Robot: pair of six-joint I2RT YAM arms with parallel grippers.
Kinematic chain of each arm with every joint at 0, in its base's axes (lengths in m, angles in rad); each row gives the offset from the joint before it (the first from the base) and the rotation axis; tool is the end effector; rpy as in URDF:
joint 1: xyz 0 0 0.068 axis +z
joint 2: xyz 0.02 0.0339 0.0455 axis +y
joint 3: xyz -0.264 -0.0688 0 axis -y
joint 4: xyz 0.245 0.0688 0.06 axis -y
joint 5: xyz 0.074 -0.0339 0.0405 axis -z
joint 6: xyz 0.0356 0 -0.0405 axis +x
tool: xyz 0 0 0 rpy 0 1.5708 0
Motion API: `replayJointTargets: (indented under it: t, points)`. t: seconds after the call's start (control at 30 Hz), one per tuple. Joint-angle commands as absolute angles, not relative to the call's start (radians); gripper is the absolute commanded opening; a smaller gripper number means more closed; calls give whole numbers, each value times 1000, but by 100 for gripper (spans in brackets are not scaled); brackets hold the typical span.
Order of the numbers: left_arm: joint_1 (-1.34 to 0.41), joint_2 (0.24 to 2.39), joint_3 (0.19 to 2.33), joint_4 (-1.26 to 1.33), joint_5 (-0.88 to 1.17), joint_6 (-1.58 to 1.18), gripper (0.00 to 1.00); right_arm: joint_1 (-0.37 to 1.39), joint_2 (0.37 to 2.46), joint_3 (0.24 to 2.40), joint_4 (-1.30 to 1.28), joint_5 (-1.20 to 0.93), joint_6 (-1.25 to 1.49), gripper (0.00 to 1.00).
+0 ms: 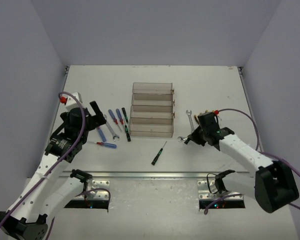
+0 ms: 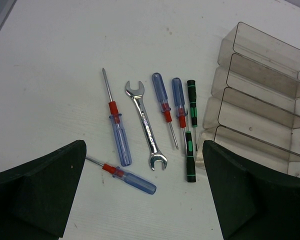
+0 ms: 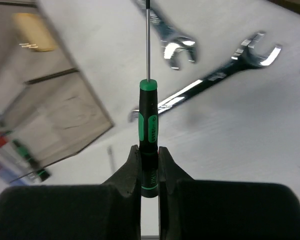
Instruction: Sort the tools into containers
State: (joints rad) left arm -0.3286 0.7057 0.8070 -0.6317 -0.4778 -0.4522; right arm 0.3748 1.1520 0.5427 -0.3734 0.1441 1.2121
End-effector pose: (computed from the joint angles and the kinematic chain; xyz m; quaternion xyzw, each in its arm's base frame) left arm 0.1452 -0.0322 0.3158 -0.1695 0.8342 0.0061 0.5247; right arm 0.1959 0.0716 0.1728 0.4071 0.8637 0.1577 0.2519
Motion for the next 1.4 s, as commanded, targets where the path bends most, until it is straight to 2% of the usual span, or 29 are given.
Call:
replayJointTargets:
  t: [0.0,0.23,0.33,0.5,0.7,0.93,1.23,1.37]
  points:
    - [-333,713,808,-595,-475,-443,100,383,1088,558,-16,51,1220,0]
    - [-332,722,807,-597,-480,-444,100,468,1588,1018,145,-8,1273,0]
    - [-331,719,807,-600,-485,-446,100,525,1787,1302,119,110,1363,0]
    - [-333,715,805,-598,-476,-446,100,568,2061,1614,-72,363,1586,0]
    - [-338,710,799,-589,-443,-440,100,578,2305,1961,-204,538,1596,0]
    - [-348,701,793,-575,-414,-431,100,578,2366,2010,-293,611,1655,0]
    - [-348,686,792,-572,-410,-430,100,577,2364,1954,-319,666,1692,0]
    - [-348,684,792,-572,-408,-431,100,578,2367,1939,-304,653,1701,3]
